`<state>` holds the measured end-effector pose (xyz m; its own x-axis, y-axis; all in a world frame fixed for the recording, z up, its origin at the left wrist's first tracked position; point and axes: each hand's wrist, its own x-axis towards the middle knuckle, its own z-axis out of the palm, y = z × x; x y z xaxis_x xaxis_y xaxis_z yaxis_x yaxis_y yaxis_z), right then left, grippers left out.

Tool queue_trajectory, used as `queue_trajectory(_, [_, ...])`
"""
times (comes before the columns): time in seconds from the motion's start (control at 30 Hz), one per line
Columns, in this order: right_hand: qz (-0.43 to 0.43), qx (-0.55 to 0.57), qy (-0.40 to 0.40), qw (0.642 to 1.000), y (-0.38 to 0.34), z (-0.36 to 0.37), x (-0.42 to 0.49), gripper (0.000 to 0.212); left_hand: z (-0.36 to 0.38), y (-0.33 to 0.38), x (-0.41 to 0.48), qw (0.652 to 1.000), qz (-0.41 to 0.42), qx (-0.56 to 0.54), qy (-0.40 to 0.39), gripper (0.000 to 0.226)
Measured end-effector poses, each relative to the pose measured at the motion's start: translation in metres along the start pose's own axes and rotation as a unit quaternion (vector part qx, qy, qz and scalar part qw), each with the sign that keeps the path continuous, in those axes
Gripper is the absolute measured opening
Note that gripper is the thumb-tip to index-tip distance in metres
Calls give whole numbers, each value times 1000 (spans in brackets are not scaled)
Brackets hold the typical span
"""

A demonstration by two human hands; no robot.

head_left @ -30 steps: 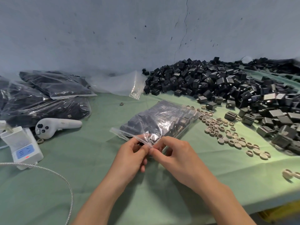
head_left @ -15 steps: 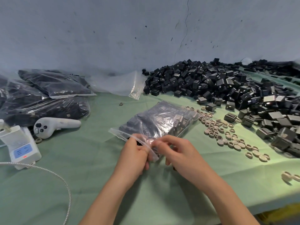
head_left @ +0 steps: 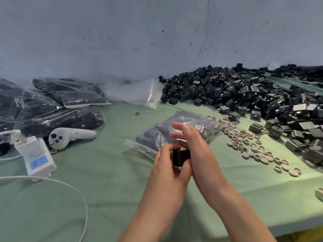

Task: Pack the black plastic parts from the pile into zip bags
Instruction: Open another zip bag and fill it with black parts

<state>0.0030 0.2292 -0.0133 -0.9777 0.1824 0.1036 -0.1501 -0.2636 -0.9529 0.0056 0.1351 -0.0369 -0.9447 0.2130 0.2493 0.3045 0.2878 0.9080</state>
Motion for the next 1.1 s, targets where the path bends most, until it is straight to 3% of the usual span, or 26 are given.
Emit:
queue_trajectory(0.07, [-8, -11, -7, 1000, -2, -1, 0, 36, -6, 0, 3, 999, -20, -23, 27, 25])
queue_trajectory(0.17, [-55, -108, 44, 992, -1, -12, 2, 24, -30, -10, 13, 986, -80, -39, 139, 25])
queue_trajectory(0.27, [-90, -310, 98, 941, 9, -26, -3, 15, -53, -29, 16, 960, -166, -37, 224, 28])
queue_trajectory(0.37, [-118, -491, 90, 858, 25, -26, -15, 27, -55, -38, 14, 955, -213, -85, 189, 27])
queue_trajectory(0.57, [-116, -605, 32, 787, 45, -19, -23, 45, -38, -37, 17, 934, -240, -241, 113, 28])
queue_trajectory(0.63, [-106, -626, 18, 772, 50, -20, -21, 36, -34, -39, 19, 933, -244, -248, 98, 17])
queue_trajectory(0.73, [-131, -633, 30, 762, 54, -20, -20, 22, -32, -43, 18, 961, -197, -153, 118, 16])
queue_trajectory(0.8, [-157, -644, 38, 747, 55, -18, -21, 21, -32, -42, 16, 974, -154, -93, 136, 19])
queue_trajectory(0.9, [-206, -657, 68, 722, 55, -16, -23, 20, -29, -40, 13, 980, -128, -104, 114, 28])
queue_trajectory(1.1, [-259, -655, 92, 704, 55, -16, -25, 19, -19, -40, 10, 986, -101, -84, 98, 32])
